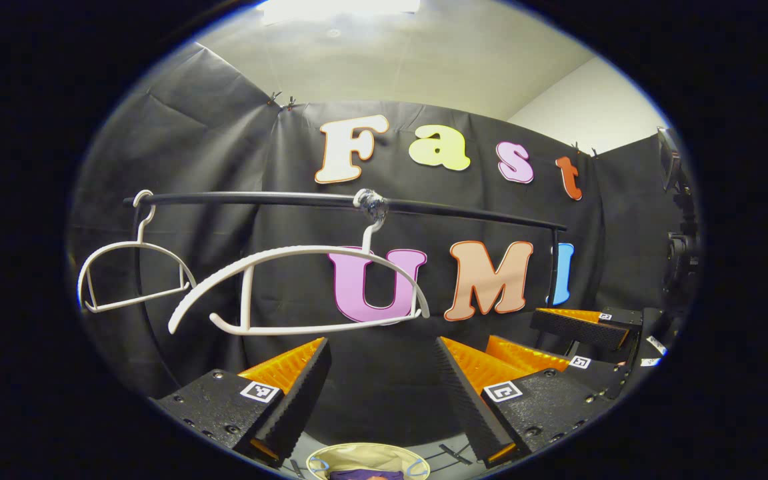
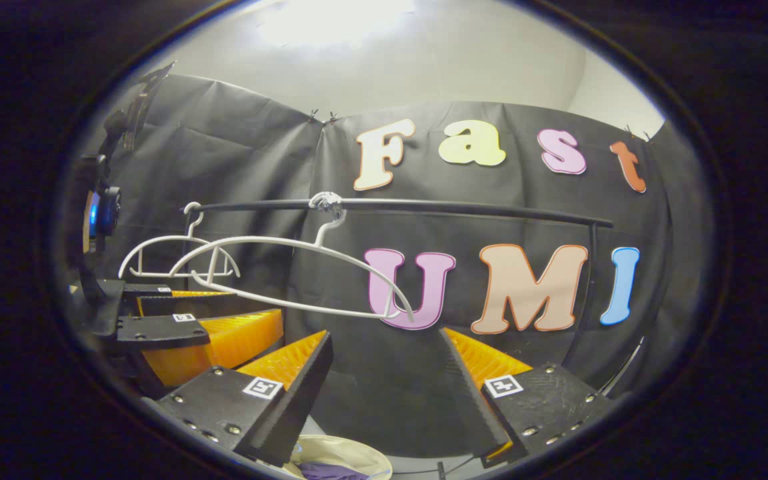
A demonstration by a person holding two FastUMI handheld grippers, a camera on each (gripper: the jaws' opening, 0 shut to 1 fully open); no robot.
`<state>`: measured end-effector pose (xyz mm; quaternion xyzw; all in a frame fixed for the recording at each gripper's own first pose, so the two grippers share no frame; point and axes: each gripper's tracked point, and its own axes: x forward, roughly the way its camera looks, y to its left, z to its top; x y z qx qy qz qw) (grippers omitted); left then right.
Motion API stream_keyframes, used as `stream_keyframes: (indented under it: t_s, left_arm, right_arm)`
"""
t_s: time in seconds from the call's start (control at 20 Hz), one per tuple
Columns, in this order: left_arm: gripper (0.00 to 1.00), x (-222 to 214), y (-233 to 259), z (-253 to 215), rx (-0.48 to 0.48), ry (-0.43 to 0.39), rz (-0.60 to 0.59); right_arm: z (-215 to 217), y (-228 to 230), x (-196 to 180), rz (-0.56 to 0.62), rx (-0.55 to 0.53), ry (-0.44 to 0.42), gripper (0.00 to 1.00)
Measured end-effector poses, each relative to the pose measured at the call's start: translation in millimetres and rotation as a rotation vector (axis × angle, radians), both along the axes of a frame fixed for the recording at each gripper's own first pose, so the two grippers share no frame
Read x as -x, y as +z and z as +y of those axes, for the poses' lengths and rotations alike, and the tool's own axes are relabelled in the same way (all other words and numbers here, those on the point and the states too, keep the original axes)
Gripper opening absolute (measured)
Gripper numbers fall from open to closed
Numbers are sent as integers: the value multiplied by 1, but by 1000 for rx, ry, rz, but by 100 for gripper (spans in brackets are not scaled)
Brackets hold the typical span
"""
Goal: Grasp the clothes on the hanger with both hands and then place them into the laundry hamper below.
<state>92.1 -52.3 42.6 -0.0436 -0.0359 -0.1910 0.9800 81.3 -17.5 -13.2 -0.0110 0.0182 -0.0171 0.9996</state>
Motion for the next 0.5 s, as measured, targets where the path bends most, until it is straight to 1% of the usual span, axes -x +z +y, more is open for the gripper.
stream_keyframes:
  t_s: [0.2,0.4,0.45,0.5]
  left_arm:
    - [92,3,3,-18,-30,-68,-13]
    - [92,12,7,-45,-52,-148,-24]
    - [93,15,9,-52,-49,-156,-34]
    - [96,17,12,-62,-49,-159,-41]
  right_arm:
    - [-23,12,23,-21,-19,-94,95]
    - [-63,24,50,-44,13,-201,95]
    - [-75,28,59,-52,15,-219,95]
    - [-87,32,68,-59,16,-230,95]
